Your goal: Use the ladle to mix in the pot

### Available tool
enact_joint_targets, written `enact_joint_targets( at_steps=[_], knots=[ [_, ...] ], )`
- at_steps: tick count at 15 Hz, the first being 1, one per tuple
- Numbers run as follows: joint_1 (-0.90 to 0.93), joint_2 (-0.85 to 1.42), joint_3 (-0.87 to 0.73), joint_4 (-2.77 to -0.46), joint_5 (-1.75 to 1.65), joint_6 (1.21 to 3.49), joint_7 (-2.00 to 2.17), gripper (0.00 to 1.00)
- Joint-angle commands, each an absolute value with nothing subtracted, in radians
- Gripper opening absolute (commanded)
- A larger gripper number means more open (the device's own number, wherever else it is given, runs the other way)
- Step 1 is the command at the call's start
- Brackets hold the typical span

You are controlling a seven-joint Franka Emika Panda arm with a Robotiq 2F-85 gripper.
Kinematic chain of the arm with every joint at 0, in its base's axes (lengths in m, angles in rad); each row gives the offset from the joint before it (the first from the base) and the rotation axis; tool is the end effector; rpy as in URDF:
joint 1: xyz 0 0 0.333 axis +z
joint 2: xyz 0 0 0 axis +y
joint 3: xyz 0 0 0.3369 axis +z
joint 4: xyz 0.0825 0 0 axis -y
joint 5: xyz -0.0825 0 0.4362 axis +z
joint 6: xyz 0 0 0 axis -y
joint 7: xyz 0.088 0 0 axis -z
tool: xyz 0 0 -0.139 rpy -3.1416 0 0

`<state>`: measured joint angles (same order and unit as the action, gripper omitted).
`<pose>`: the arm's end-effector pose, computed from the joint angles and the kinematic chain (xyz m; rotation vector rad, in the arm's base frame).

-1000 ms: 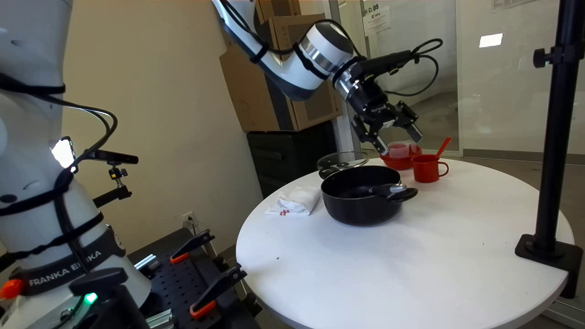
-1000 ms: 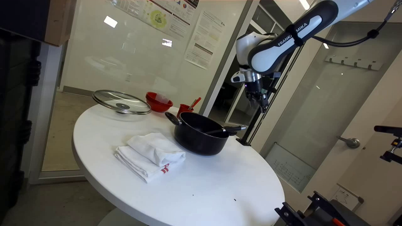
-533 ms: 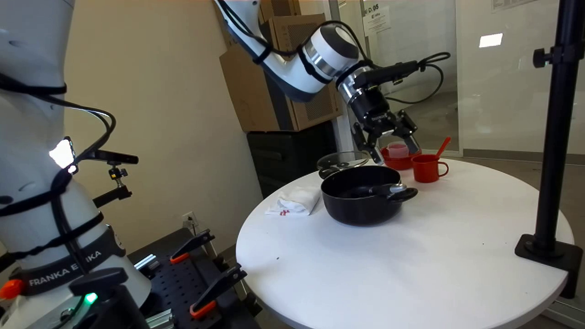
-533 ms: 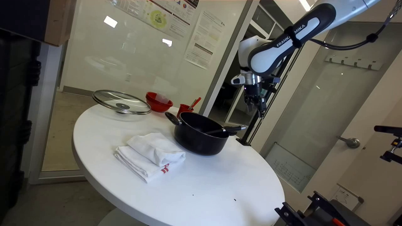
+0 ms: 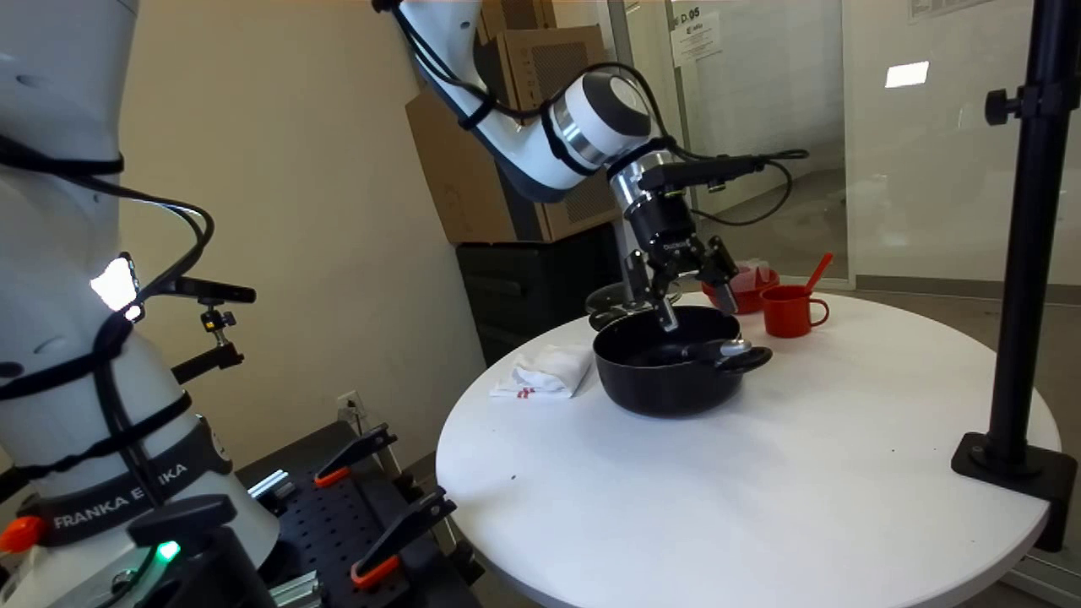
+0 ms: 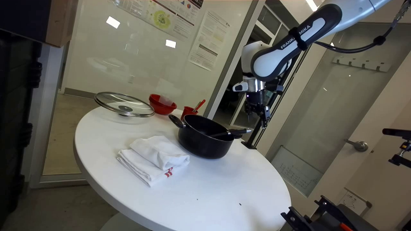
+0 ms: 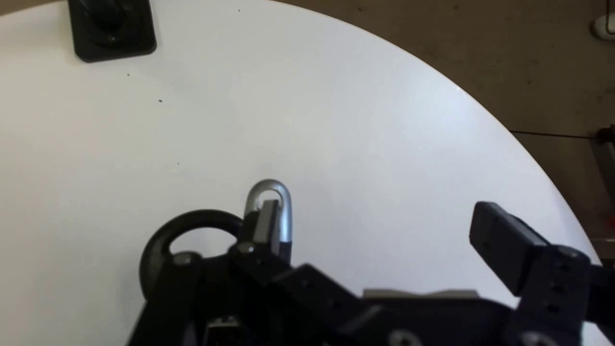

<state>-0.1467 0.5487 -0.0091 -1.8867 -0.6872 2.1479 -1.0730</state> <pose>0.6342 -0.1436 0.1511 2.1385 1.7769 -0.7485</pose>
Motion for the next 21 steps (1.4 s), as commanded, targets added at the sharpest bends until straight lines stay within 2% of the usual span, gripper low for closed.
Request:
enact_joint_targets(
  at_steps=[1, 14, 21],
  knots=[
    [-0.131, 0.569, -0.018, -1.913, -0.699, 2.180, -1.105, 1.00],
    [-0.123, 0.575, -0.032, -1.888, -0.722, 2.189, -1.089, 1.00],
    [-0.091, 0.712, -0.054, -1.727, -0.801, 2.158, -1.068, 1.00]
  ],
)
